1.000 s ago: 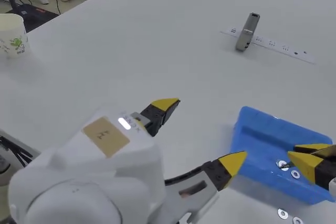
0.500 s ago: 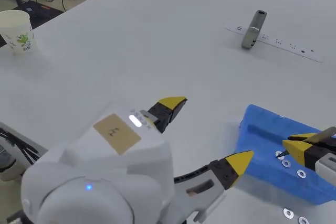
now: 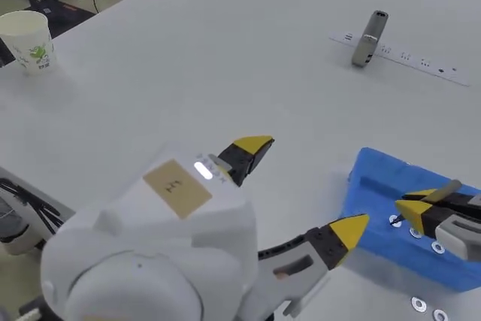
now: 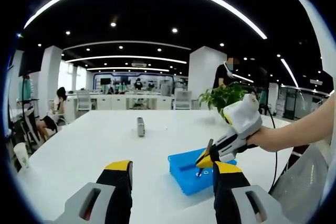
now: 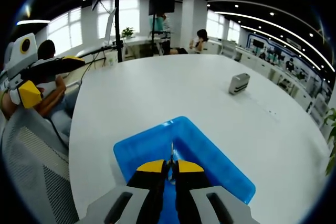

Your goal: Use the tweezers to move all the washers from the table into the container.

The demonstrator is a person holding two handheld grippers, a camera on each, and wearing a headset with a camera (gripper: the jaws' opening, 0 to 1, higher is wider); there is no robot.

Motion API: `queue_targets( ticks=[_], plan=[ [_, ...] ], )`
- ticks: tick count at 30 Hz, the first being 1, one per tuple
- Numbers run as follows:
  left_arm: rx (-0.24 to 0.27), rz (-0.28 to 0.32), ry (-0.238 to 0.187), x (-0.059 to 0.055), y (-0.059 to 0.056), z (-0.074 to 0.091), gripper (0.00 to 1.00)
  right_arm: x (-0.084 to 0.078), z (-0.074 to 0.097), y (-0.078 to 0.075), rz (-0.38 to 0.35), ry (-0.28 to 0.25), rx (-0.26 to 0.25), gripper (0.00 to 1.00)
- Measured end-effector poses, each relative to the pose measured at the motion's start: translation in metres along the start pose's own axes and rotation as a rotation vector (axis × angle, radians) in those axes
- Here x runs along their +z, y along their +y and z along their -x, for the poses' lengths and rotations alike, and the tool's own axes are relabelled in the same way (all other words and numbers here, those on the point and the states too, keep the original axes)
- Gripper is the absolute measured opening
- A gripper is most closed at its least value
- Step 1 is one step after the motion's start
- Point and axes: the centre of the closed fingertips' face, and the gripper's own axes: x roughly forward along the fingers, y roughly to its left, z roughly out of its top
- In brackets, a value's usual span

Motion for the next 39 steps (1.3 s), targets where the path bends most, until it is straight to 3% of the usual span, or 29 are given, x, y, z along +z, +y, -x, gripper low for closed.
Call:
queue_targets(
  ticks=[21, 39],
  plan=[
    [-0.006, -0.005, 0.005, -0.001, -0.001, 0.0, 0.61, 0.001, 0.001, 0.003, 0.002, -0.002, 0.012, 0.03],
    [-0.013, -0.007, 0.007, -0.001, -0.003, -0.001, 0.61, 0.016, 0.032, 0.005, 0.011, -0.052, -0.021, 0.03]
  ],
)
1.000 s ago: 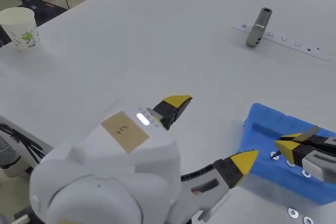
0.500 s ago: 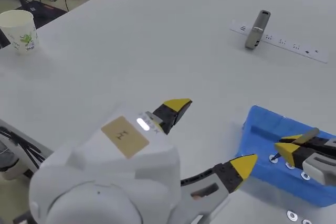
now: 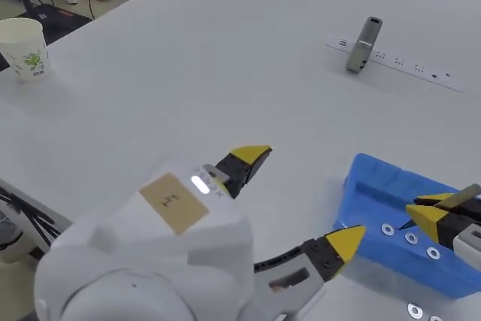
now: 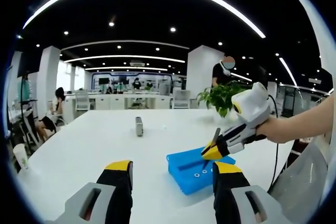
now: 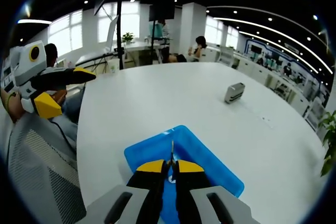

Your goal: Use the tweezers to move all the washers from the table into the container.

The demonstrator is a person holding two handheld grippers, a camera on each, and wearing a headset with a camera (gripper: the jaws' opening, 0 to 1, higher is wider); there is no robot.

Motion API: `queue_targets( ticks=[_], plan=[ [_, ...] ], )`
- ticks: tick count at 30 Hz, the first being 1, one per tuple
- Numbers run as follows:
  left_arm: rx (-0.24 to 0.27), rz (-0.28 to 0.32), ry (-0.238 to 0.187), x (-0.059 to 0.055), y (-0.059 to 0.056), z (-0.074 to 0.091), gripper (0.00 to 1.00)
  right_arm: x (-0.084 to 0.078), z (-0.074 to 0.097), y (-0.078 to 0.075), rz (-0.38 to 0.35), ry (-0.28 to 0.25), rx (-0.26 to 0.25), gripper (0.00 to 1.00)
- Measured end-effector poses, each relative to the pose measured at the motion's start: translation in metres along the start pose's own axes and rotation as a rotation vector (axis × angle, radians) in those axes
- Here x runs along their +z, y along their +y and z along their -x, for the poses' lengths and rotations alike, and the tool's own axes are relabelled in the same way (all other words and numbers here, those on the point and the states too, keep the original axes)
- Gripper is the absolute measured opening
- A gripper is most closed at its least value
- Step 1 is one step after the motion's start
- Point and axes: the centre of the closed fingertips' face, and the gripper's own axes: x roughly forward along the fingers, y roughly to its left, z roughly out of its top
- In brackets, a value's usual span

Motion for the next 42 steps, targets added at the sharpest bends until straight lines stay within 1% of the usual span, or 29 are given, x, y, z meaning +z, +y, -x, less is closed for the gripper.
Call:
queue_targets(
  ticks=[8, 11, 17, 25, 27, 31, 35, 42],
  plan=[
    [0.001, 0.0, -0.002, 0.001, 0.0, 0.0, 0.61, 0.004, 0.021, 0.003, -0.007, -0.02, -0.018, 0.03],
    [0.0, 0.0, -0.003, 0.001, 0.0, 0.0, 0.61, 0.003, 0.029, 0.008, -0.02, -0.022, -0.015, 0.03],
    [0.0, -0.003, -0.003, 0.001, 0.0, 0.0, 0.61, -0.001, 0.039, 0.017, -0.031, -0.018, -0.01, 0.03],
    [0.0, -0.001, -0.005, 0.001, 0.0, 0.001, 0.61, -0.014, 0.043, 0.027, -0.057, 0.007, 0.01, 0.03],
    [0.001, -0.001, -0.005, 0.001, 0.0, 0.001, 0.61, -0.018, 0.043, 0.028, -0.077, 0.006, 0.017, 0.03],
    [0.0, 0.0, -0.004, 0.001, 0.0, 0.001, 0.61, -0.028, 0.041, 0.031, -0.121, 0.012, 0.027, 0.03],
    [0.0, -0.001, -0.004, 0.001, -0.001, 0.001, 0.61, -0.04, 0.038, 0.034, -0.139, 0.036, 0.036, 0.03],
    [0.0, -0.002, 0.0, 0.0, -0.001, 0.001, 0.61, -0.054, 0.034, 0.036, -0.172, 0.053, 0.042, 0.03]
  ],
)
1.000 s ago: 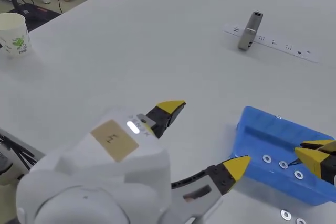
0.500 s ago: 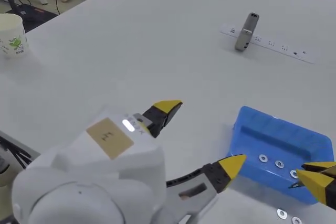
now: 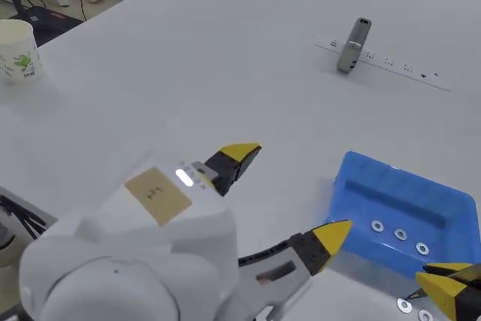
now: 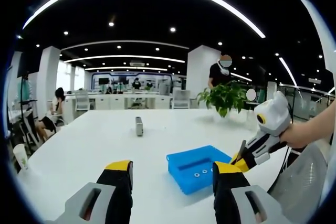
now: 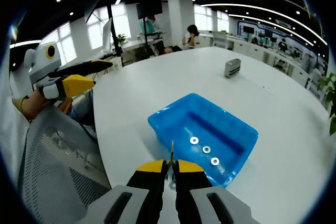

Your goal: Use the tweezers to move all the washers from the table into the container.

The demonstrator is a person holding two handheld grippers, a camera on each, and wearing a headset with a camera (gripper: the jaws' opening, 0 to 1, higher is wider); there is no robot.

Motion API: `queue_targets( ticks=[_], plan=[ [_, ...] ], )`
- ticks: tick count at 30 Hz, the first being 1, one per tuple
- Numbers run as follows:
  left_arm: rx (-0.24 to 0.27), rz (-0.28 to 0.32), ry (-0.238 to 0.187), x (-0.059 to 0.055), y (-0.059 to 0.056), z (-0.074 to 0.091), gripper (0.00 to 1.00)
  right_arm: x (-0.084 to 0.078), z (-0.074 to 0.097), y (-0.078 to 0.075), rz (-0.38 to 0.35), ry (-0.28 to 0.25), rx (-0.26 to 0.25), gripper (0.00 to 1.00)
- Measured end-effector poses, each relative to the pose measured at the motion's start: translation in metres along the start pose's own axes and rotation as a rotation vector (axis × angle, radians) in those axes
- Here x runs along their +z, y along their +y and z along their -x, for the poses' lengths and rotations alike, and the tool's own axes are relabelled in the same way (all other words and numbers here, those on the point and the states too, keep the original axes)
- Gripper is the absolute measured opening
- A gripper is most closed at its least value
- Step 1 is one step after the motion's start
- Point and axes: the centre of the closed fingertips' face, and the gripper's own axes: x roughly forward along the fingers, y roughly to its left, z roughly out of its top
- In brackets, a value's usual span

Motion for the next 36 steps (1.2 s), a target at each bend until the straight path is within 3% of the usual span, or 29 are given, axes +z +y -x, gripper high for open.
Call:
queue_targets(
  ticks=[22, 31, 36],
  plan=[
    [-0.003, -0.006, 0.009, -0.002, 0.0, 0.0, 0.6, -0.014, -0.008, -0.001, -0.017, 0.035, 0.002, 0.04],
    [-0.003, -0.01, 0.011, -0.002, 0.0, 0.0, 0.6, -0.014, -0.01, 0.006, 0.066, 0.057, 0.008, 0.03],
    [-0.005, -0.01, 0.013, -0.002, 0.0, -0.001, 0.6, -0.013, -0.01, 0.006, 0.058, 0.059, 0.008, 0.03]
  ],
)
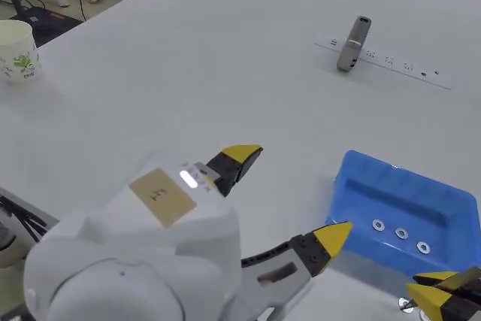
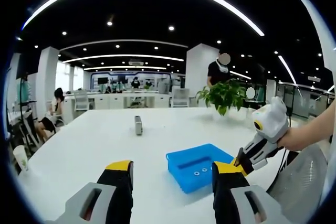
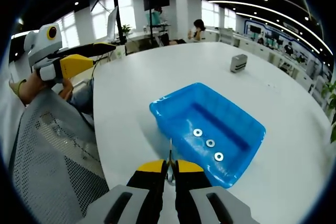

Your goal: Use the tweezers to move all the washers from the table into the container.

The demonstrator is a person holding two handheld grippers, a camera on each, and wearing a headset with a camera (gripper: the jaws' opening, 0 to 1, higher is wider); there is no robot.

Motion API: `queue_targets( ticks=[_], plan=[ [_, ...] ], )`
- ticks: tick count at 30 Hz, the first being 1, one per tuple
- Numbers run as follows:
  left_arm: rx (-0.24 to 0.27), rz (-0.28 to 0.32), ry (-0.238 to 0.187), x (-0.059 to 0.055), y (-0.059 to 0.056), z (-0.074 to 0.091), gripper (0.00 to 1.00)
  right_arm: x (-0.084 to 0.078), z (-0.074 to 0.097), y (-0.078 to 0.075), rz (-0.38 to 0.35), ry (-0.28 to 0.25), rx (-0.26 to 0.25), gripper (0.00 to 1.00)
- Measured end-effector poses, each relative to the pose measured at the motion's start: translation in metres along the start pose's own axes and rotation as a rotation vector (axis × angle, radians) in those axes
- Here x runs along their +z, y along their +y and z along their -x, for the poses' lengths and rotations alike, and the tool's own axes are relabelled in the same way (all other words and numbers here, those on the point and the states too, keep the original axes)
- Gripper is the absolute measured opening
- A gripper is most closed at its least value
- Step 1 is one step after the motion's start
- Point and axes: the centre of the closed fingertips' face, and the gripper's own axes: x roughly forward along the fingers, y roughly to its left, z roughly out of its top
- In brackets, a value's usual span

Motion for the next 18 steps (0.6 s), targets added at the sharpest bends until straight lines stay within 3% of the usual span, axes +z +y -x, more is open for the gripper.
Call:
queue_targets(
  ticks=[7, 18],
  plan=[
    [0.0, -0.004, 0.003, -0.001, 0.0, 0.0, 0.6, 0.005, 0.004, 0.001, -0.018, -0.016, 0.005, 0.03],
    [-0.005, -0.009, 0.007, -0.001, -0.001, -0.001, 0.59, 0.028, 0.014, 0.0, -0.057, -0.086, 0.004, 0.03]
  ],
)
